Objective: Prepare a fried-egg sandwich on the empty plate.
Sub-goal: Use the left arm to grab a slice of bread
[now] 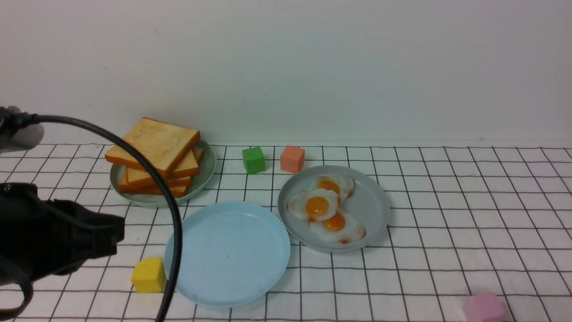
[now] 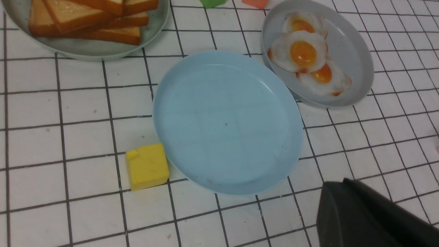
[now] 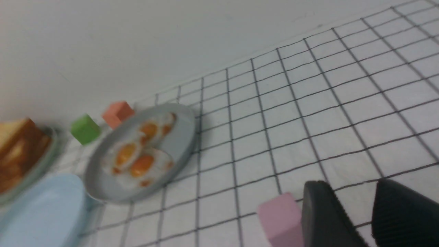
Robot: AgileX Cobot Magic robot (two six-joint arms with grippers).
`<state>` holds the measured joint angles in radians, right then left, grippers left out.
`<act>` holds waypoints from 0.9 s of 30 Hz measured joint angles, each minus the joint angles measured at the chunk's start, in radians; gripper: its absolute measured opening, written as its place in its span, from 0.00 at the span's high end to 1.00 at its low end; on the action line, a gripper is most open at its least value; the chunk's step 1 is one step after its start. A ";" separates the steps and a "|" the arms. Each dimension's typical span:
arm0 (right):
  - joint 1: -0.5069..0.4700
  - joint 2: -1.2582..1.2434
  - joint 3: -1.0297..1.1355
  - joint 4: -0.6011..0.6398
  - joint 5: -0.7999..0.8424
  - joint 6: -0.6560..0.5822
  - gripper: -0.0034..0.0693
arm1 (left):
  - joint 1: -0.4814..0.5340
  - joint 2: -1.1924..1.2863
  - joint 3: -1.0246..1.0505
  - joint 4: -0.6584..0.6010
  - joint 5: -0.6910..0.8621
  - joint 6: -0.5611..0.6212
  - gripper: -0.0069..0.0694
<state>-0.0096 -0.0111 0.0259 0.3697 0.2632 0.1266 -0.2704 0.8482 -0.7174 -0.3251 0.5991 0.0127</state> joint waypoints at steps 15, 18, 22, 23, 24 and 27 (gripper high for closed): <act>0.023 0.156 -0.299 0.199 0.295 -0.119 0.76 | 0.000 0.214 -0.109 0.011 0.012 0.054 0.93; 0.024 0.331 -0.513 0.114 0.519 -0.229 0.86 | 0.000 0.318 -0.196 0.039 0.013 0.073 0.93; 0.034 0.507 -0.709 0.042 0.702 -0.280 0.95 | 0.000 0.436 -0.298 0.083 0.051 0.072 0.93; 0.050 0.583 -0.774 0.027 0.750 -0.287 0.95 | 0.000 0.488 -0.353 0.114 0.082 0.060 0.93; 0.065 0.622 -0.812 0.022 0.771 -0.290 0.95 | 0.000 0.525 -0.387 0.145 0.100 0.042 0.93; 0.105 0.699 -0.876 0.013 0.790 -0.305 0.95 | 0.000 0.615 -0.464 0.227 0.119 -0.013 0.93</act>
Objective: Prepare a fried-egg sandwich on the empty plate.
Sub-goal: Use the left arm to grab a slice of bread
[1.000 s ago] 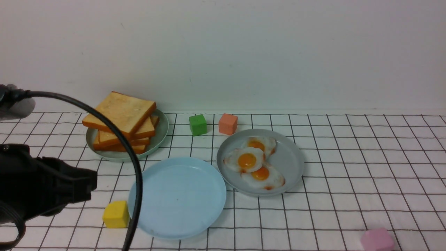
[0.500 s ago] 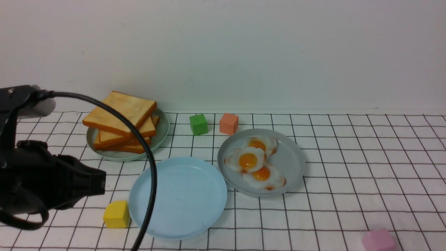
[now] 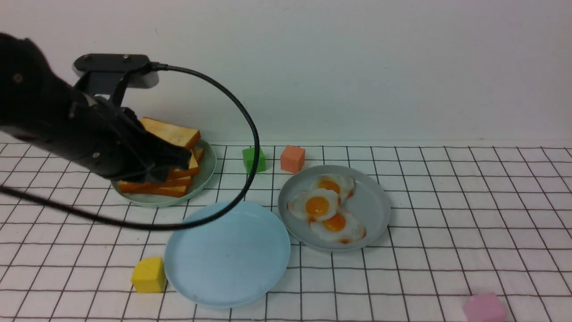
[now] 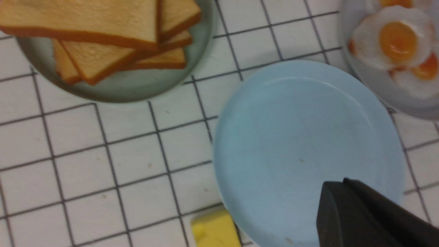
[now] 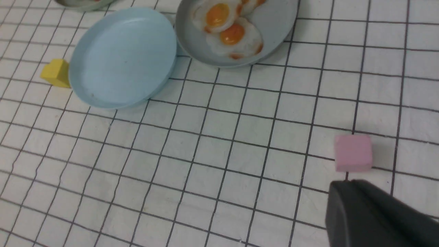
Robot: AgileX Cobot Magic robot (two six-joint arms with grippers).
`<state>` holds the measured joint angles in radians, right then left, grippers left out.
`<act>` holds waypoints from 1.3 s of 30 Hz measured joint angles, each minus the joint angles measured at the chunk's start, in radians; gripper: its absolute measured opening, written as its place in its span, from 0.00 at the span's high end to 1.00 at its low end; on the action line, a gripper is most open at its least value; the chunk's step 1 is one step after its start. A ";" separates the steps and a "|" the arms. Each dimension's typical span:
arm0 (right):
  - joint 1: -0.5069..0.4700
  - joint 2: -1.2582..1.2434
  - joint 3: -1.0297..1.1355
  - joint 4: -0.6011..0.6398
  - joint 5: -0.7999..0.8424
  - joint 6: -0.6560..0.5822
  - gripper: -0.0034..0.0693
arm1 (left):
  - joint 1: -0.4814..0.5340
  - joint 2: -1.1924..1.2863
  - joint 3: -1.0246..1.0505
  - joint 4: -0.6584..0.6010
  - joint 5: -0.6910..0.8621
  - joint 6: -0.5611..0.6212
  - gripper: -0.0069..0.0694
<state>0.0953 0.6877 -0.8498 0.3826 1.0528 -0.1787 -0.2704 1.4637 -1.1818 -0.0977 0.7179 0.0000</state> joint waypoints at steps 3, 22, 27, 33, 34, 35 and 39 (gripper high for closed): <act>0.043 0.067 -0.042 -0.001 -0.001 -0.011 0.95 | 0.016 0.141 -0.123 0.135 0.008 -0.110 0.93; 0.064 0.081 -0.045 0.025 -0.009 -0.062 0.94 | 0.065 0.502 -0.366 0.305 -0.161 -0.063 0.38; 0.064 0.081 -0.045 0.027 -0.015 -0.062 0.93 | 0.065 0.532 -0.372 0.326 -0.192 -0.059 0.35; 0.064 0.081 -0.045 0.030 -0.016 -0.062 0.93 | 0.065 0.595 -0.372 0.371 -0.201 -0.059 0.35; 0.064 0.081 -0.045 0.030 -0.016 -0.062 0.92 | 0.065 0.604 -0.372 0.378 -0.202 -0.059 0.35; 0.064 0.081 -0.045 0.030 -0.016 -0.062 0.92 | 0.065 0.604 -0.372 0.378 -0.202 -0.059 0.35; 0.064 0.081 -0.045 0.030 -0.016 -0.062 0.92 | 0.065 0.608 -0.373 0.383 -0.201 -0.059 0.42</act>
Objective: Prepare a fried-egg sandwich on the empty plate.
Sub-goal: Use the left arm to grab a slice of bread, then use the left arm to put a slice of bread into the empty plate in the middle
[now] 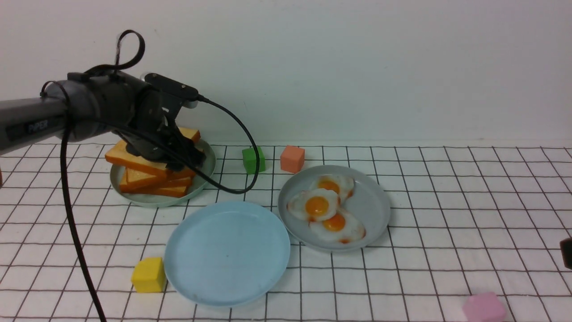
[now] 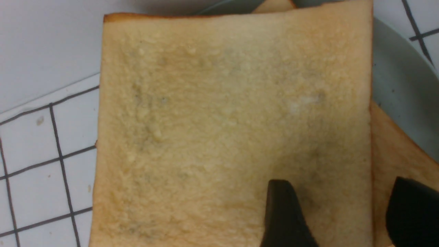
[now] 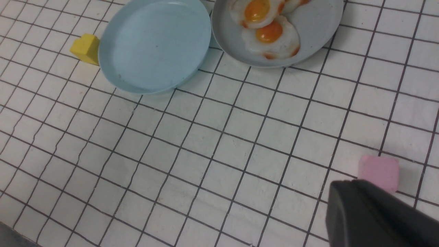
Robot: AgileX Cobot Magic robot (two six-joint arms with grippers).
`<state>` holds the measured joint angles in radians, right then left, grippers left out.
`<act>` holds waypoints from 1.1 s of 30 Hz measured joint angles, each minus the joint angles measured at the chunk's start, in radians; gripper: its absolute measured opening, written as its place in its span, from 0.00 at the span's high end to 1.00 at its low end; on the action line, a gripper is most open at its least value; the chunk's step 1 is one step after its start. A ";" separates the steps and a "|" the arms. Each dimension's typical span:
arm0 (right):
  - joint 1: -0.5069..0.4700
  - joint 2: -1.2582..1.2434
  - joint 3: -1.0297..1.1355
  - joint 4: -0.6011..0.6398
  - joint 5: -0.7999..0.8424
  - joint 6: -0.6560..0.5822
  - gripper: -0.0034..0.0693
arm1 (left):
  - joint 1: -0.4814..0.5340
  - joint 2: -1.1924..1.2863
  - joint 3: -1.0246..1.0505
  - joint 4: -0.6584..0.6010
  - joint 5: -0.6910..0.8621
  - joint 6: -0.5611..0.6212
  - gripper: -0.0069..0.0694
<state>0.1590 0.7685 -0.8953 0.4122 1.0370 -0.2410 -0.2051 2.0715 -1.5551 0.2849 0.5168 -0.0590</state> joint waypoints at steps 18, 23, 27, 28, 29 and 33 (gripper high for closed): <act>0.000 0.000 0.000 0.002 0.000 0.000 0.91 | -0.206 -0.357 0.127 -0.007 0.208 -0.065 0.90; 0.000 0.000 0.000 0.002 0.004 -0.001 0.91 | -0.356 -0.464 0.368 -0.017 0.163 -0.136 0.90; 0.000 0.000 0.000 0.002 0.004 -0.001 0.91 | -0.424 -0.442 0.503 -0.016 0.070 -0.149 0.90; 0.000 0.000 0.000 0.002 0.004 -0.001 0.91 | -0.426 -0.421 0.514 -0.014 0.046 -0.150 0.90; 0.000 0.000 0.000 0.003 0.004 -0.001 0.91 | -0.426 -0.418 0.515 -0.012 0.043 -0.150 0.90; 0.000 0.000 0.000 0.008 0.007 -0.001 0.91 | -0.426 -0.369 0.520 0.002 -0.010 -0.153 0.88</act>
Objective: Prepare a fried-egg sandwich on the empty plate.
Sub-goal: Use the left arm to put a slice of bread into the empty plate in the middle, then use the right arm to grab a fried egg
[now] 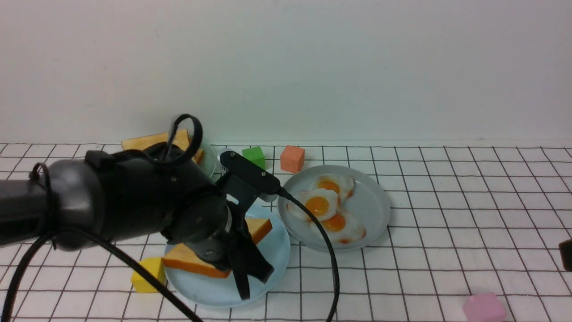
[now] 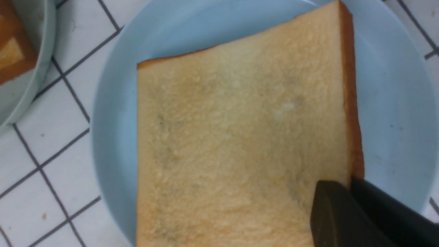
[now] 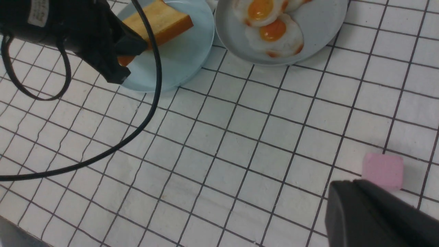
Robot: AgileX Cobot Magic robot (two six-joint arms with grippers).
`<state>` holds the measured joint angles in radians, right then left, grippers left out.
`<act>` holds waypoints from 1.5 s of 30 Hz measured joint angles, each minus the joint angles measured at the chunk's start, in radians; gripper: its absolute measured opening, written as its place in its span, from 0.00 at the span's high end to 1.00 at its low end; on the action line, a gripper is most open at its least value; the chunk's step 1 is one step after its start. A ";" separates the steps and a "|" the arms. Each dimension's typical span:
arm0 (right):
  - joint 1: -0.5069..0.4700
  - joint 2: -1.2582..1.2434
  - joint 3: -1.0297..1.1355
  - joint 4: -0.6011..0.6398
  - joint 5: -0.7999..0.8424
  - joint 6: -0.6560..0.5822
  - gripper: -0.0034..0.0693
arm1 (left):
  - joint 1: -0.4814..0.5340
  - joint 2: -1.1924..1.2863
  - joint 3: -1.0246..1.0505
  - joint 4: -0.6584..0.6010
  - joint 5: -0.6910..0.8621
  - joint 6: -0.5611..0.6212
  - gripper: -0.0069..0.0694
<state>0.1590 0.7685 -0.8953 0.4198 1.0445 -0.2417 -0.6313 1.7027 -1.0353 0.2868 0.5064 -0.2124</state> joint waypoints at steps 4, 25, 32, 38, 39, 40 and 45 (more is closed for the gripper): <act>0.000 0.000 0.000 0.003 0.007 0.000 0.91 | 0.000 0.009 0.000 -0.015 -0.040 0.000 0.78; 0.007 0.431 -0.135 0.196 -0.086 -0.112 0.80 | 0.000 -0.757 0.113 -0.233 0.080 -0.039 0.80; 0.146 0.762 -0.330 0.166 -0.159 -0.047 0.78 | 0.000 -1.234 0.426 -0.242 -0.070 -0.043 0.93; 0.156 0.971 -0.466 0.138 -0.211 0.050 0.70 | 0.000 -1.386 0.560 -0.243 -0.162 -0.065 0.93; 0.157 0.999 -0.489 0.138 -0.220 0.056 0.68 | 0.000 -1.389 0.567 -0.243 -0.170 -0.067 0.93; 0.158 1.038 -0.512 0.138 -0.233 0.066 0.64 | 0.000 -1.389 0.574 -0.243 -0.177 -0.068 0.93; 0.158 1.188 -0.616 0.138 -0.258 0.142 0.50 | 0.000 -1.386 0.578 -0.243 -0.203 -0.069 0.93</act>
<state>0.3168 1.9566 -1.5115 0.5577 0.7867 -0.0995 -0.6313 0.3170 -0.4569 0.0437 0.3037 -0.2812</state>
